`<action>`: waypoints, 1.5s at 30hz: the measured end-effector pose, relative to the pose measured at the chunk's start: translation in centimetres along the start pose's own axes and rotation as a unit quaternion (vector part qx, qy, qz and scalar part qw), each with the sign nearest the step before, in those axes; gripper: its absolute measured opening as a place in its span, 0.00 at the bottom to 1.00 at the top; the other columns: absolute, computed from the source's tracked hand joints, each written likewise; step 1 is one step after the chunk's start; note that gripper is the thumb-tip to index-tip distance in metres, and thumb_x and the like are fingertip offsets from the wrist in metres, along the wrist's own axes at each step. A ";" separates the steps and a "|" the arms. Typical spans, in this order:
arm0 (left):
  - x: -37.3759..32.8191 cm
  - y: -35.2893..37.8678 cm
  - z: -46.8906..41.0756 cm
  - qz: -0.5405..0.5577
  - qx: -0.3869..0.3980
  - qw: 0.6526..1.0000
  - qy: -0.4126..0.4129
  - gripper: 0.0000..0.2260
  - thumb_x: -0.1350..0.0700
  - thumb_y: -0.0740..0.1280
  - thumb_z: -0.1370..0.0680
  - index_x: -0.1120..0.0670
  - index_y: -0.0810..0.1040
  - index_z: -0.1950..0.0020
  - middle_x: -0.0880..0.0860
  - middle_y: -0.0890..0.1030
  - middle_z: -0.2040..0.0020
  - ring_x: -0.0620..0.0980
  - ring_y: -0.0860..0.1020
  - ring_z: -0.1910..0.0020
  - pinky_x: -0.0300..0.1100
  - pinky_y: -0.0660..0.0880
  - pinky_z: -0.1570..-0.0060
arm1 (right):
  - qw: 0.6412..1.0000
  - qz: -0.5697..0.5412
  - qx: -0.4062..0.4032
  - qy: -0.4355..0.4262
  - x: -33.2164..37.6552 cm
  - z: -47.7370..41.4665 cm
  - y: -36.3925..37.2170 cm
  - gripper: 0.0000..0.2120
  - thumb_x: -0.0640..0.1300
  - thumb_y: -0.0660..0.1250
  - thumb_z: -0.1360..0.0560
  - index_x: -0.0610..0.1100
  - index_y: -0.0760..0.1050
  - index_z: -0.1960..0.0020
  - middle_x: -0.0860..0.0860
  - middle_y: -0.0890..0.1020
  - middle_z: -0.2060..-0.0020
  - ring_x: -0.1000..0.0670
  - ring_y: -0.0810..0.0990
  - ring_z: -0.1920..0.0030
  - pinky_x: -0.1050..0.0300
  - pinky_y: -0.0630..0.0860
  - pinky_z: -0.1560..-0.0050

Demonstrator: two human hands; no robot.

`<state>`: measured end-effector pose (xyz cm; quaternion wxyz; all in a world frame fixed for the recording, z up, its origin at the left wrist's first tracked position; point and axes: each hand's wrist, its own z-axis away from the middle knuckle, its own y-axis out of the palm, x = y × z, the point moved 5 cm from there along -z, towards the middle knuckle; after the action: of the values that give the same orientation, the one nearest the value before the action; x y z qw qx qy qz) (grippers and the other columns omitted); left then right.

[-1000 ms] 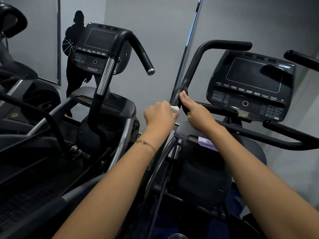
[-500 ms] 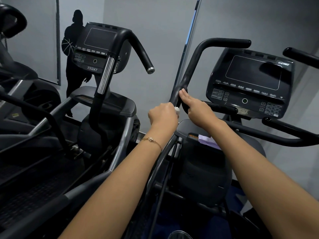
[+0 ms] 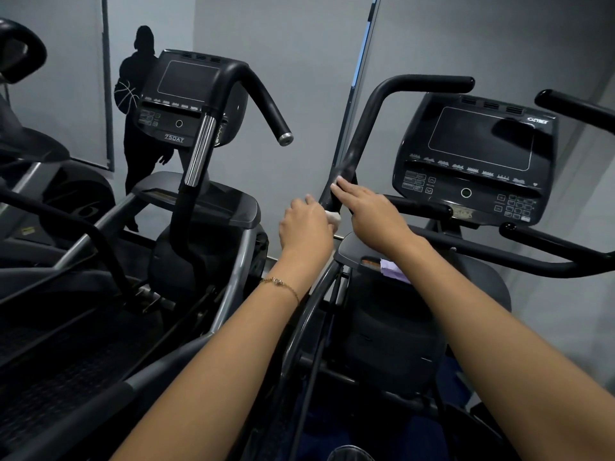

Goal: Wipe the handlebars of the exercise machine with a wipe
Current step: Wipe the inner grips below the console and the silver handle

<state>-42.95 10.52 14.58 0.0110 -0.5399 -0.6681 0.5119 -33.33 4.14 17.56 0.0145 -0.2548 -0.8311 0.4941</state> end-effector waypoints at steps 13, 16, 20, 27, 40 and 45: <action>1.0 -0.9 -1.2 0.076 0.031 0.996 -0.041 0.11 0.50 0.65 0.24 0.57 0.73 0.59 0.51 0.71 0.67 0.54 0.73 0.62 0.39 0.62 0.70 | 0.999 -0.045 0.005 0.017 0.1 0.2 0.6 0.32 0.31 0.55 0.25 0.48 0.53 0.24 0.53 0.54 0.25 0.50 0.58 0.26 0.51 0.66 0.35; 2.2 -0.7 -1.5 0.115 0.075 0.990 -0.031 0.13 0.49 0.67 0.25 0.58 0.77 0.60 0.50 0.70 0.71 0.51 0.72 0.68 0.38 0.61 0.73 | 0.999 -0.049 0.010 0.022 0.2 0.3 0.6 0.33 0.30 0.55 0.25 0.49 0.52 0.24 0.54 0.53 0.24 0.50 0.59 0.27 0.51 0.65 0.38; 4.5 0.4 0.1 0.208 0.129 0.970 0.000 0.10 0.51 0.67 0.23 0.55 0.80 0.60 0.51 0.74 0.71 0.46 0.70 0.71 0.37 0.66 0.70 | 0.997 -0.060 0.011 0.037 0.3 0.5 0.7 0.33 0.30 0.53 0.24 0.50 0.51 0.24 0.55 0.51 0.24 0.51 0.60 0.27 0.53 0.63 0.38; 6.6 2.4 -1.5 0.419 0.240 0.873 -0.070 0.18 0.43 0.70 0.28 0.59 0.81 0.52 0.56 0.80 0.57 0.53 0.74 0.55 0.47 0.74 0.44 | 0.997 -0.068 0.019 0.045 0.1 0.4 0.8 0.35 0.29 0.54 0.26 0.51 0.51 0.24 0.56 0.51 0.24 0.51 0.61 0.28 0.52 0.64 0.38; 6.6 1.2 -0.9 0.331 0.240 0.912 -0.036 0.18 0.49 0.71 0.27 0.54 0.72 0.73 0.45 0.67 0.79 0.43 0.64 0.77 0.33 0.64 0.70 | 0.991 -0.123 0.004 0.058 0.0 0.5 1.5 0.37 0.27 0.53 0.29 0.53 0.53 0.25 0.60 0.51 0.25 0.49 0.66 0.30 0.44 0.65 0.34; 7.6 0.9 0.4 0.227 0.260 0.938 -0.038 0.17 0.46 0.70 0.28 0.55 0.72 0.70 0.49 0.66 0.75 0.47 0.62 0.74 0.38 0.60 0.68 | 0.991 -0.119 0.014 0.065 0.3 0.6 1.6 0.38 0.27 0.54 0.29 0.52 0.52 0.24 0.59 0.50 0.25 0.49 0.64 0.29 0.41 0.64 0.33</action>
<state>-45.73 15.77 9.68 0.0090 -0.6353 -0.3718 0.6768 -33.15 4.40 15.87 0.1307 -0.1855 -0.8459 0.4826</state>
